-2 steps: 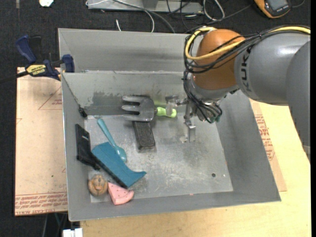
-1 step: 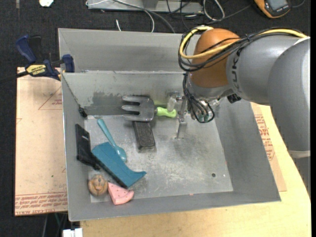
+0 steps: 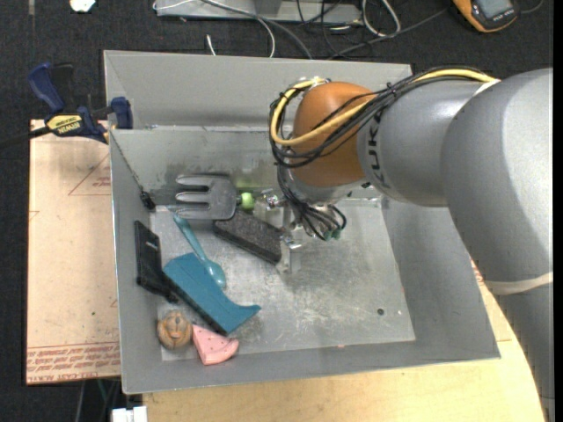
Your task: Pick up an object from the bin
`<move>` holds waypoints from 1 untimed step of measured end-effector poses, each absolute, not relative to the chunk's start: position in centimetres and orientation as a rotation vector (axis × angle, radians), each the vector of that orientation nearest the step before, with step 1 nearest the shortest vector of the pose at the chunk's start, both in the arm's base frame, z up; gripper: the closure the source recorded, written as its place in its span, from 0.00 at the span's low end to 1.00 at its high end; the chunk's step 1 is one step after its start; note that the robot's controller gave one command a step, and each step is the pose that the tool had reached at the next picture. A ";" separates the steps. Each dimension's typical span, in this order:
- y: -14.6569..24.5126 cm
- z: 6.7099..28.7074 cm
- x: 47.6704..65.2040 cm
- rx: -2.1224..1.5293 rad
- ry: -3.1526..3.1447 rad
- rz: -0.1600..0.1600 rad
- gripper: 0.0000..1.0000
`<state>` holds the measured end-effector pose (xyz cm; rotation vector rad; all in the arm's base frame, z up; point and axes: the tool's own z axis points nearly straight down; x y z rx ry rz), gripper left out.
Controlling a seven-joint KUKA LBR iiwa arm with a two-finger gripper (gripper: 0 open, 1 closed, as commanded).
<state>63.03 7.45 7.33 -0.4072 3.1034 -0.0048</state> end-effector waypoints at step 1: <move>4.4 7.0 65.7 0.234 3.129 -0.002 1.00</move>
Offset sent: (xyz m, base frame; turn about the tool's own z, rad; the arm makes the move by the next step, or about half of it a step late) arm 0.0000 0.0000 0.0000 0.0000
